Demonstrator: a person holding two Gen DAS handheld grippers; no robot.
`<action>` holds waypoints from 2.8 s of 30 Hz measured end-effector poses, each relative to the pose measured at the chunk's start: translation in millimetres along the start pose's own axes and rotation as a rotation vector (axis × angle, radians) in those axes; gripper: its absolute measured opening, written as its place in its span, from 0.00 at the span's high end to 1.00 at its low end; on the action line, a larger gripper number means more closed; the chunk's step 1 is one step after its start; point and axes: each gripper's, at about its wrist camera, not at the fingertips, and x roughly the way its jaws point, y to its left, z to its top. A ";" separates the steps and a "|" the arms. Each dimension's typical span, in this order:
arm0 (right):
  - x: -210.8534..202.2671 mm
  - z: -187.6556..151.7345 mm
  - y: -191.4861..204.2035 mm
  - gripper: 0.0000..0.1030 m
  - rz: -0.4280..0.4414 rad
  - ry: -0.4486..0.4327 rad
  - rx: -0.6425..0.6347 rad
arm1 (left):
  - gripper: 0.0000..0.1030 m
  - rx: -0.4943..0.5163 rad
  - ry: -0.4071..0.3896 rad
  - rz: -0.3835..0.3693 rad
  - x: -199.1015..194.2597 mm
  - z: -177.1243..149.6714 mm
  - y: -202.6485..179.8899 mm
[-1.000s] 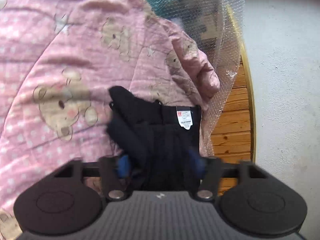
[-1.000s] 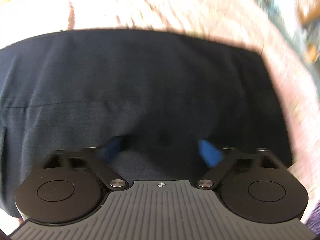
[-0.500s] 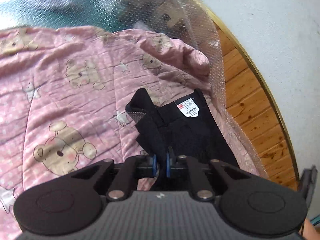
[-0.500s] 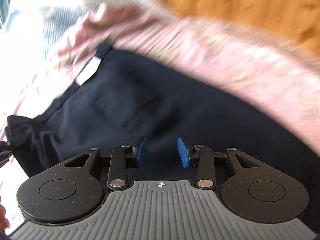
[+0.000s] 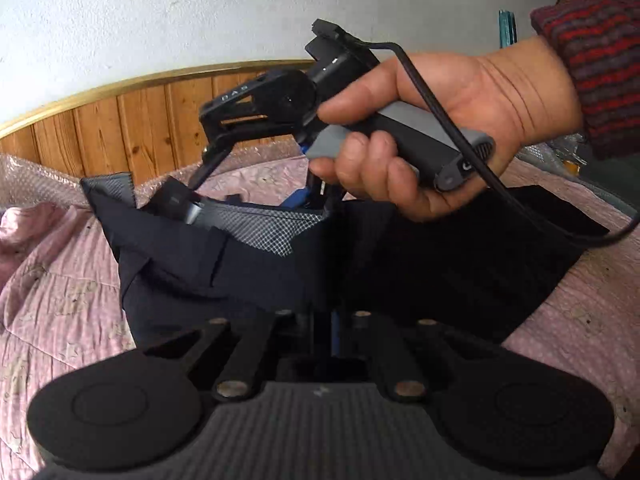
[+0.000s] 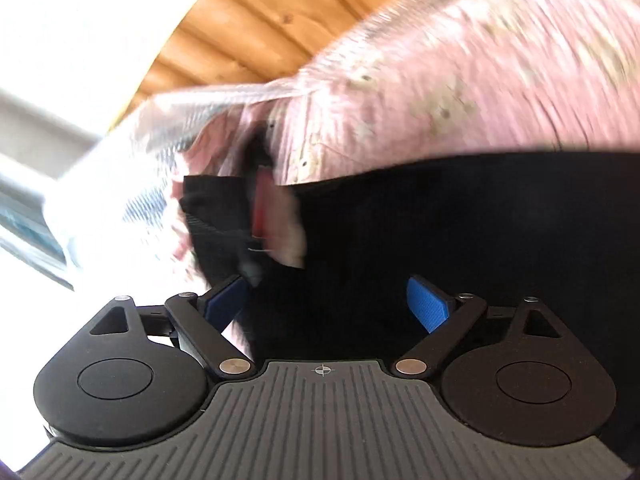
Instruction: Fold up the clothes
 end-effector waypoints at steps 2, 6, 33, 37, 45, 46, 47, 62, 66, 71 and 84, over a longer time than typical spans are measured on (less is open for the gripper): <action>12.4 -0.6 -4.9 0.09 0.001 0.028 0.009 | 0.94 0.022 0.013 -0.012 -0.7 -4.0 -4.3; 36.7 -2.0 15.2 0.07 -0.095 0.069 -0.163 | 0.94 0.061 0.037 -0.034 -3.7 -12.0 -11.3; -74.0 -47.7 -102.9 0.20 -0.114 -0.190 0.011 | 0.93 0.014 0.028 -0.153 -4.7 9.7 -23.1; -50.8 -41.0 -120.3 0.23 0.078 -0.092 0.083 | 0.93 0.002 0.016 -0.197 -1.8 24.3 -11.5; -60.8 -33.2 -82.3 0.93 -0.051 -0.231 -0.143 | 0.89 0.025 0.107 -0.232 9.7 17.5 -34.7; -67.3 -37.4 -77.6 0.93 -0.104 -0.253 -0.183 | 0.84 0.020 0.128 -0.246 12.9 15.1 -35.9; -69.0 -42.0 -78.3 0.93 -0.158 -0.257 -0.206 | 0.78 0.013 0.145 -0.266 14.8 13.9 -35.1; -134.4 -68.8 -76.9 0.50 -0.492 -0.432 -0.300 | 0.44 -0.292 0.073 -0.225 77.8 69.5 114.5; -111.7 -86.2 -62.8 0.62 -0.417 -0.305 -0.446 | 0.47 -0.298 0.137 -0.175 170.1 81.9 134.4; -71.3 -82.5 -67.6 0.68 -0.508 -0.245 -0.604 | 0.69 -0.347 0.254 -0.011 236.8 76.5 158.3; -56.6 -60.7 -75.8 0.61 -0.510 -0.282 -0.602 | 0.59 -0.468 0.281 -0.040 139.4 10.0 88.8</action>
